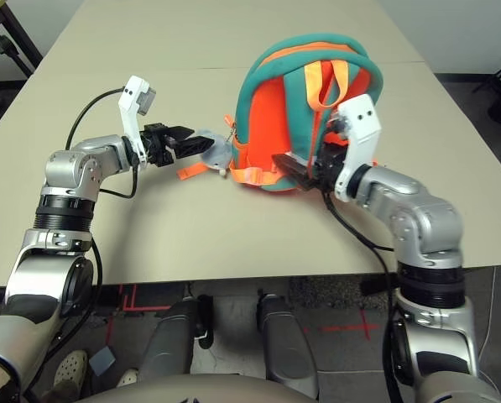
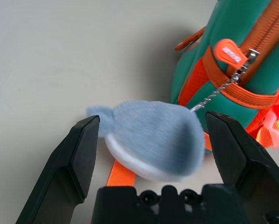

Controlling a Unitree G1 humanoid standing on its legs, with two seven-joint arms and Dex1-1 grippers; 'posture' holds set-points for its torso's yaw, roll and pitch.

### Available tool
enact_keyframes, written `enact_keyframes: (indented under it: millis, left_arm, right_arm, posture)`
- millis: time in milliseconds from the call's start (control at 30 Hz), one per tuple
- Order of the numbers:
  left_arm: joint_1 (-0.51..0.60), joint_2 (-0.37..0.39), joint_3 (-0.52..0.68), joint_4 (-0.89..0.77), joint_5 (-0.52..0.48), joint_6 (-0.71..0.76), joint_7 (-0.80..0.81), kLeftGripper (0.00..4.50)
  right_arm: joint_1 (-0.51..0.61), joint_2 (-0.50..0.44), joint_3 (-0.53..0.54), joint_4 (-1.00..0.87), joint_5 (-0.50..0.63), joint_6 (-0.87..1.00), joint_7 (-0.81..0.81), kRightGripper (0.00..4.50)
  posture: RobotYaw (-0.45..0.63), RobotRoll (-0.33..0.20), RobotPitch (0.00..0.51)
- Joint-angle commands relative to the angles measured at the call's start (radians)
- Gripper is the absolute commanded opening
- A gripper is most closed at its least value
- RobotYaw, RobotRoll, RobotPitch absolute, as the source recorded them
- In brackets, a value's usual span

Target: Put the pencil case into the backpack and zip it.

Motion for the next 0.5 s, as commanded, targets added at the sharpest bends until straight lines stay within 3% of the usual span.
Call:
enact_keyframes:
  millis: [33,500]
  left_arm:
    - [0.022,0.006,0.003,-0.026,-0.019,0.017,0.012,4.5]
    - [0.034,0.042,0.005,-0.019,-0.033,0.017,0.024,4.5]
  right_arm:
    - [0.021,-0.05,-0.064,-0.024,0.048,0.05,0.013,4.49]
    - [0.063,-0.232,-0.17,-0.001,0.247,0.162,0.158,4.49]
  posture:
    - [-0.15,0.0,0.194]
    - [-0.15,0.0,0.192]
